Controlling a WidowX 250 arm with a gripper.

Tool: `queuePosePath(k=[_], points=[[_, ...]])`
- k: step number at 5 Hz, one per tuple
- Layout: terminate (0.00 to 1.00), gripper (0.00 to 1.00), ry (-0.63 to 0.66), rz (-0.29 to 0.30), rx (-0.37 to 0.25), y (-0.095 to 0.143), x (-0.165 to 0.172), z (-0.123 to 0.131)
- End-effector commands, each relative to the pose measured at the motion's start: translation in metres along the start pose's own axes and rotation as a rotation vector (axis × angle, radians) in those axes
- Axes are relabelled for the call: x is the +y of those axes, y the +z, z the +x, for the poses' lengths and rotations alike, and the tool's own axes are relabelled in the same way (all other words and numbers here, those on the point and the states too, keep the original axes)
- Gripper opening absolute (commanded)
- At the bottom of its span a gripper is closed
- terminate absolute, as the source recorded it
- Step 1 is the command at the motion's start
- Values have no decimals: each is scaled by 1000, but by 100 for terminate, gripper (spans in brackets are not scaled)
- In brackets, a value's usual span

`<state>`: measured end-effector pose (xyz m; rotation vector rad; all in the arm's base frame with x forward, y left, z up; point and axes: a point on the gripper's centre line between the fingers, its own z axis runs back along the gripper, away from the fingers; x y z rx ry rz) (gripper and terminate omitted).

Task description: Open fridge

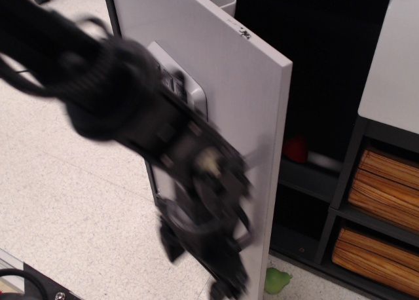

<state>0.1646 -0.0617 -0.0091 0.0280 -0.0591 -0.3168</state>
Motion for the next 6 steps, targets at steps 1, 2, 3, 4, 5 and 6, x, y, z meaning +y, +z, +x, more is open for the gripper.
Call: queuePosePath(k=[1, 2, 3, 4, 5, 6], points=[[0, 100, -65, -29, -90, -3, -54, 64], [0, 100, -74, -42, -115, -8, -67, 87], [0, 100, -23, -80, -149, -8, -65, 107], [0, 100, 83, -28, -195, 7, -36, 122], [0, 100, 195, -64, -205, 26, 1, 120], [0, 100, 306, -12, -137, 43, 35, 113]])
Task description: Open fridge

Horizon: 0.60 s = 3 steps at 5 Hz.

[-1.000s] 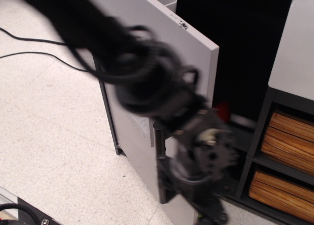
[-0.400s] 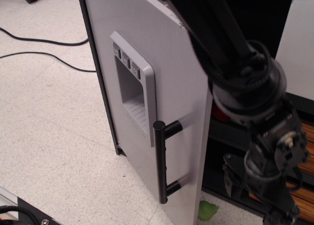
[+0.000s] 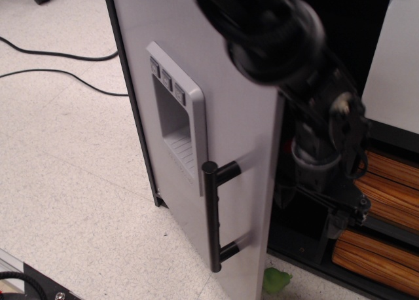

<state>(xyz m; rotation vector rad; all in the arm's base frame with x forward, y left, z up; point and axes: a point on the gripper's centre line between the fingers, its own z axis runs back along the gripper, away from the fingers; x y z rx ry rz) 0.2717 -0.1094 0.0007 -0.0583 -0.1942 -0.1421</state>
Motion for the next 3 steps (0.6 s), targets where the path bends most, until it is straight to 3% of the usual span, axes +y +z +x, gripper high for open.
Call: queuePosePath(k=[1, 3], points=[[0, 100, 165, 55, 60, 58, 74, -16], [0, 100, 203, 125, 173, 75, 129, -85]])
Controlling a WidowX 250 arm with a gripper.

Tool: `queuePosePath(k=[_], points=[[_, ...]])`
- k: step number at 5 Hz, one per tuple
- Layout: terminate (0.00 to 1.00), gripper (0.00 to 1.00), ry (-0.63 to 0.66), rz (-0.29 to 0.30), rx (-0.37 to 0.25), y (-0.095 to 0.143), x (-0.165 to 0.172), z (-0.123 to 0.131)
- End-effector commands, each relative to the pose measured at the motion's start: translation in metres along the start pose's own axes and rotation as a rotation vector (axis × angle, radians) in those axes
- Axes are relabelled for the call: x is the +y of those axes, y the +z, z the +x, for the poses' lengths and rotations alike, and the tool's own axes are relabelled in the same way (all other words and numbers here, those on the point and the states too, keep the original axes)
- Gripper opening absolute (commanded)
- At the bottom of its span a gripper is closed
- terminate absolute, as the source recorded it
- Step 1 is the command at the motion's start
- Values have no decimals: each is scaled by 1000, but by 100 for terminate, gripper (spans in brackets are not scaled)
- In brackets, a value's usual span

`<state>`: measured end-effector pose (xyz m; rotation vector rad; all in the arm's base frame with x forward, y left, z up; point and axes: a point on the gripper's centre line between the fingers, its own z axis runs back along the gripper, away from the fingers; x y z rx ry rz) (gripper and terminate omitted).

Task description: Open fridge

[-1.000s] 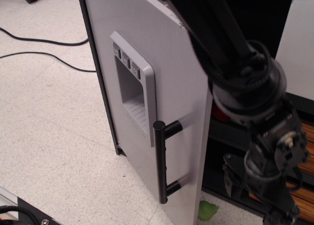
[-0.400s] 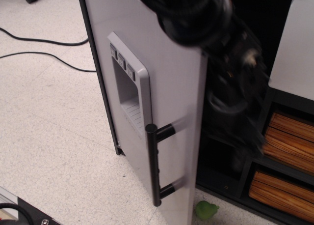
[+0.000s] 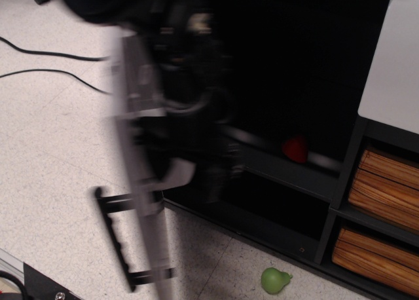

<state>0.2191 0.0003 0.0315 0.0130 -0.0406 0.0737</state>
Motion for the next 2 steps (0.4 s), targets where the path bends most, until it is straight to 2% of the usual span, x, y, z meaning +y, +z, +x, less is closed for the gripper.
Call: queuePosePath(k=[1, 2], points=[[0, 100, -37, 56, 63, 14, 59, -40], [100, 100, -37, 56, 63, 14, 59, -40]])
